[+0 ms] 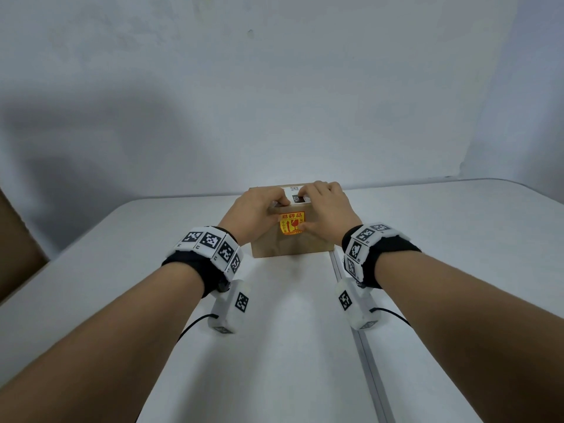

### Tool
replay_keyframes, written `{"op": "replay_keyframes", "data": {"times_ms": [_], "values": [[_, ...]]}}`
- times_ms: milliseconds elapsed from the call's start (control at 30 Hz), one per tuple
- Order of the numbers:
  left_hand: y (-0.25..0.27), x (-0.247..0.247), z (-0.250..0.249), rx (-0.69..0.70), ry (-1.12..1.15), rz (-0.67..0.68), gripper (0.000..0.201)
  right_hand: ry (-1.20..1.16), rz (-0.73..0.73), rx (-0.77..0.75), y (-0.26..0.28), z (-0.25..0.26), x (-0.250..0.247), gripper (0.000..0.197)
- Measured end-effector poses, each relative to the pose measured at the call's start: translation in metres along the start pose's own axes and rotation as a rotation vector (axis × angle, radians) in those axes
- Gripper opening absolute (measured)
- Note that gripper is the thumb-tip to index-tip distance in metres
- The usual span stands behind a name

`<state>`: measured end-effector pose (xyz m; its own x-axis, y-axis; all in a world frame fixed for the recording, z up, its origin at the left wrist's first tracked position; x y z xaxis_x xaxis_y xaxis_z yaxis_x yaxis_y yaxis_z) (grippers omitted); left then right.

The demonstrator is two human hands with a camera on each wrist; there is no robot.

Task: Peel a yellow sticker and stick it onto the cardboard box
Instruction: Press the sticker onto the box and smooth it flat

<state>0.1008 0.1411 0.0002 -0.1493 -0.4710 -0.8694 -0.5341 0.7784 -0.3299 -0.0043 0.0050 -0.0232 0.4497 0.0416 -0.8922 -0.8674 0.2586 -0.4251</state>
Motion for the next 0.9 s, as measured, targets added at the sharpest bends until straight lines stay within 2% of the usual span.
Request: {"op": "replay_keyframes", "data": {"times_ms": [367, 500, 600, 767, 900], "values": [[-0.001, 0.002, 0.000, -0.041, 0.033, 0.013, 0.015, 0.069, 0.011, -0.028, 0.005, 0.005, -0.001, 0.065], [-0.007, 0.003, -0.001, -0.022, -0.057, 0.038, 0.019, 0.050, 0.041, -0.061, 0.007, 0.000, -0.002, 0.067], [-0.012, 0.010, -0.007, -0.050, -0.146, 0.027, 0.030, 0.035, 0.044, -0.058, 0.008, -0.001, -0.002, 0.069], [-0.015, 0.025, -0.019, -0.113, -0.341, -0.068, 0.057, 0.007, 0.057, -0.052, 0.007, -0.003, -0.005, 0.062], [-0.012, 0.029, -0.016, -0.040, -0.501, -0.071, 0.070, -0.013, 0.053, -0.041, 0.006, -0.002, -0.006, 0.059]]}}
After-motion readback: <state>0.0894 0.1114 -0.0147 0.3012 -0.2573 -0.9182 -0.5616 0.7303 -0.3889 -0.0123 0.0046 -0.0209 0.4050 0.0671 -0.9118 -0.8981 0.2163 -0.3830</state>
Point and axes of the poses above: each hand's wrist, its own y-axis away from the middle knuckle, its own x-axis out of the palm, z = x × y, the point moved 1 cm from there along -y, towards the middle knuckle, and after that the axes turned 9 degrees about -x, right-handed, at the moved point
